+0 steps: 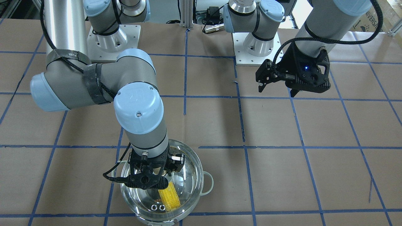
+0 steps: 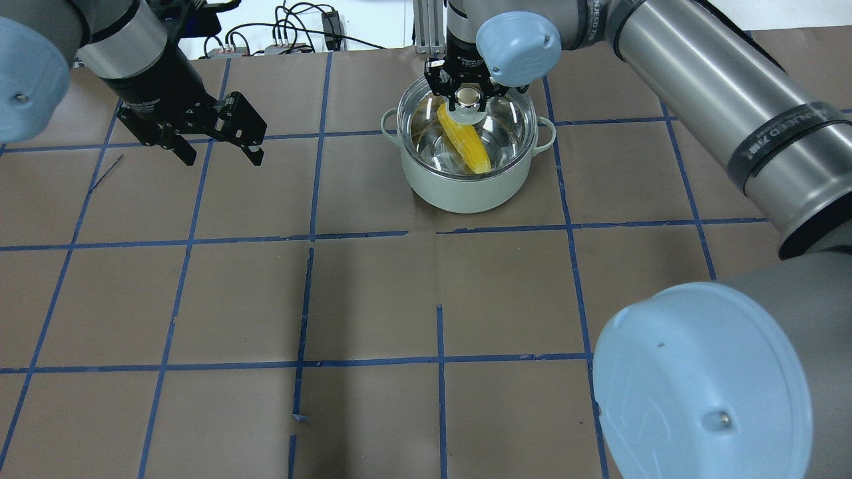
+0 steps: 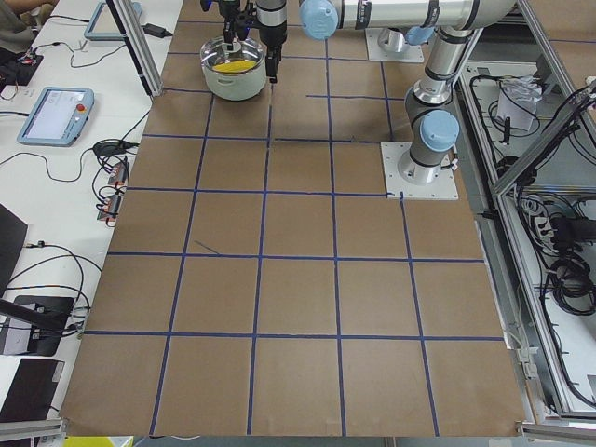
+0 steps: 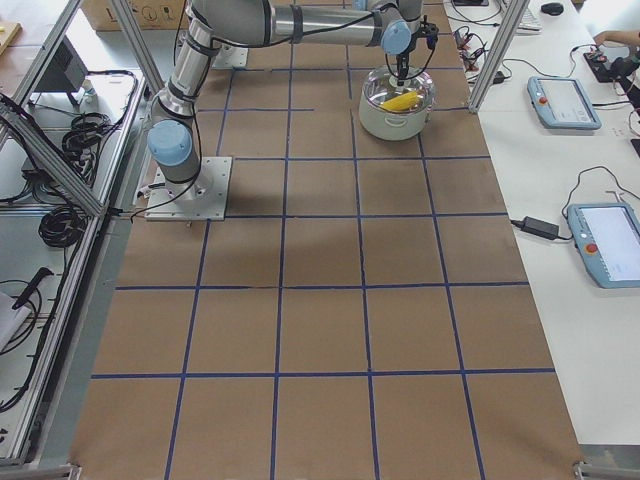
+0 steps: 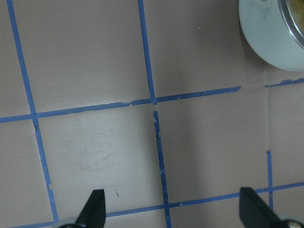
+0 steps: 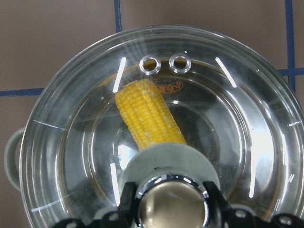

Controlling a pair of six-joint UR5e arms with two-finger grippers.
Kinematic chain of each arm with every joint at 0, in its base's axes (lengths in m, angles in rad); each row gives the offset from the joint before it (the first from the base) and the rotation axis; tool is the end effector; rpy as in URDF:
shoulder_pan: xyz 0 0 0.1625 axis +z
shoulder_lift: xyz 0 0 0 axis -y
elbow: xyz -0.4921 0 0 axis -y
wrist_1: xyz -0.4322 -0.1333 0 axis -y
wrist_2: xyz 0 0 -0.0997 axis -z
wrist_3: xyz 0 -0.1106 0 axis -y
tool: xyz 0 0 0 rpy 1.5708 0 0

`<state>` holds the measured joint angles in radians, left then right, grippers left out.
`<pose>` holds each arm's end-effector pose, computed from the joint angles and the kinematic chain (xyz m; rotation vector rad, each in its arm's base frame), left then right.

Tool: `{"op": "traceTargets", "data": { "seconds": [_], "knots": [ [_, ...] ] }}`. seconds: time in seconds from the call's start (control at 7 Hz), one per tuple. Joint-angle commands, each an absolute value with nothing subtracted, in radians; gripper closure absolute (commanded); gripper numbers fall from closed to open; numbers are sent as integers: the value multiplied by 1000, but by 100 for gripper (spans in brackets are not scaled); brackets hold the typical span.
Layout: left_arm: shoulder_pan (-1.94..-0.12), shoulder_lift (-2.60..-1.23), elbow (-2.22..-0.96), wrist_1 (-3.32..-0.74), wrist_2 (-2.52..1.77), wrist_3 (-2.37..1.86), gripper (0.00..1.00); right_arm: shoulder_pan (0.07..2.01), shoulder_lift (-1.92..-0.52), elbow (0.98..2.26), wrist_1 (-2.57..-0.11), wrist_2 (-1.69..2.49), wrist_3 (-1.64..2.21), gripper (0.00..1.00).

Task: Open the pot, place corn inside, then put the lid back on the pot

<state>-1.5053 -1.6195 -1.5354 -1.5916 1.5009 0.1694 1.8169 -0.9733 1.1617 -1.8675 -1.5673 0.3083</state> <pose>-0.1046 -0.5600 0.5346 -0.1575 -3.0639 -0.0394 0.3276 -0.7554 0.3892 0.0962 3.1030 -0.1604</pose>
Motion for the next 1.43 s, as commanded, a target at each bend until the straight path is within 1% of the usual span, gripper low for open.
{"op": "traceTargets", "data": {
  "seconds": [0.0,0.14,0.29,1.29],
  "knots": [
    [-1502,-1634,-1497,-1627,1506,164,0,1816,-973,1161,-1862,-1569,310,43],
    [-1502,-1635,-1493,-1655,1506,166,0,1815,-973,1161,-1862,-1574,308,27],
    [-1502,-1634,-1493,-1667,1506,166,0,1810,-973,1161,-1862,-1572,307,1],
    [-1499,-1624,-1488,-1713,1508,150,0,1781,-994,1144,-1858,-1568,250,0]
  ]
}}
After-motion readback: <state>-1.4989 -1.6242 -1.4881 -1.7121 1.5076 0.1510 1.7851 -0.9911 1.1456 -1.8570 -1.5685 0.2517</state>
